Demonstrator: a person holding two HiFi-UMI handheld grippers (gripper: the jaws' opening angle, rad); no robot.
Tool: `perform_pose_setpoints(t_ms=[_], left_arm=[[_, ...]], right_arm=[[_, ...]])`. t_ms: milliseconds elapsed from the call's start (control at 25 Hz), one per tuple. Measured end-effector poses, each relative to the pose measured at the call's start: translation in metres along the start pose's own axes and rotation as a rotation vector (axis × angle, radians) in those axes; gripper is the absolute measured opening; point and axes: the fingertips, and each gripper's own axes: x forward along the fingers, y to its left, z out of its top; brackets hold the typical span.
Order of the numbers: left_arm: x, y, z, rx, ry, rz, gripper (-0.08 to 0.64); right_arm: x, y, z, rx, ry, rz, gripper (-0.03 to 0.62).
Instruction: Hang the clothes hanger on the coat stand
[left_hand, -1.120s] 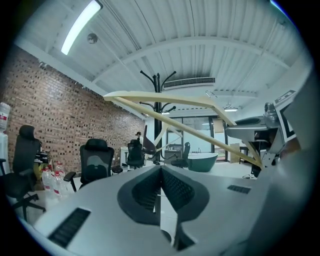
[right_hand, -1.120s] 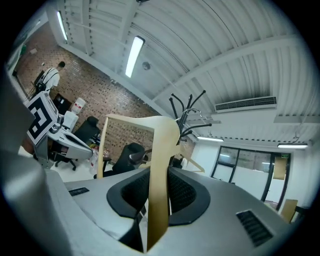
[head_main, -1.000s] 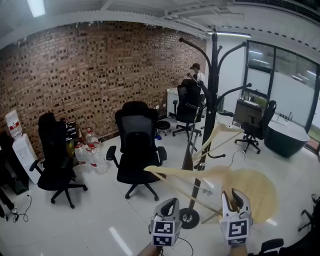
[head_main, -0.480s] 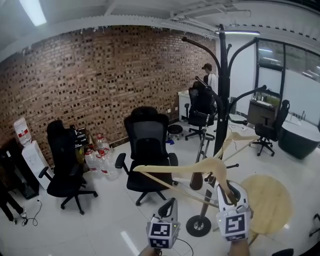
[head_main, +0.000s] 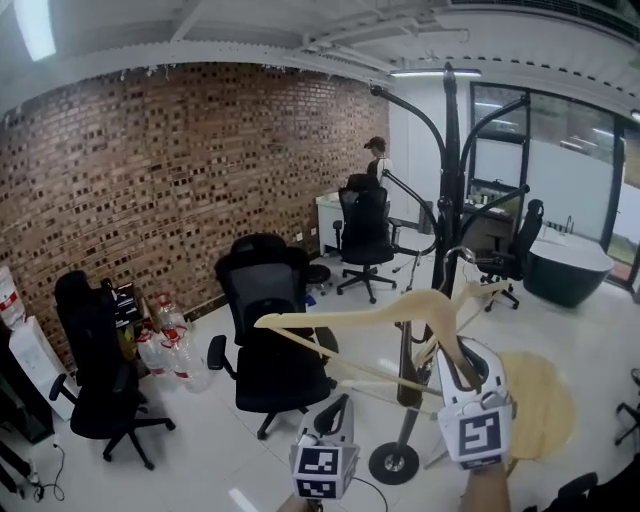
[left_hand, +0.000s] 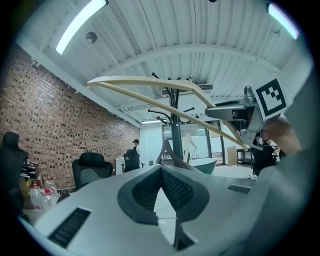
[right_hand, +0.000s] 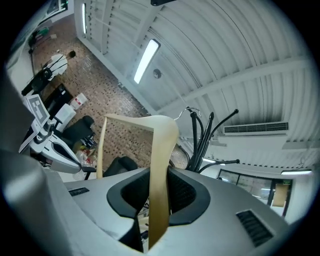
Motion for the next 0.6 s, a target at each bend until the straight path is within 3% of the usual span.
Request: perform_pose_setpoints(t_ms=[240, 480, 600], left_arm=[[0.0, 0.078, 0.003, -0.027, -0.004, -0.066, 0.017], [0.017, 0.09, 0.017, -0.024, -0.039, -0.1, 0.017], [0.021, 0.073, 0.033, -0.019, -0.048, -0.103, 0.017]], right_arm=[[0.056, 0.02, 0.062, -0.032, -0.032, -0.093, 0.075], [0.083, 0.019, 0.071, -0.032, -0.032, -0.111, 0.075], [0.086, -0.001, 0.071, -0.026, -0.032, -0.107, 0.075]])
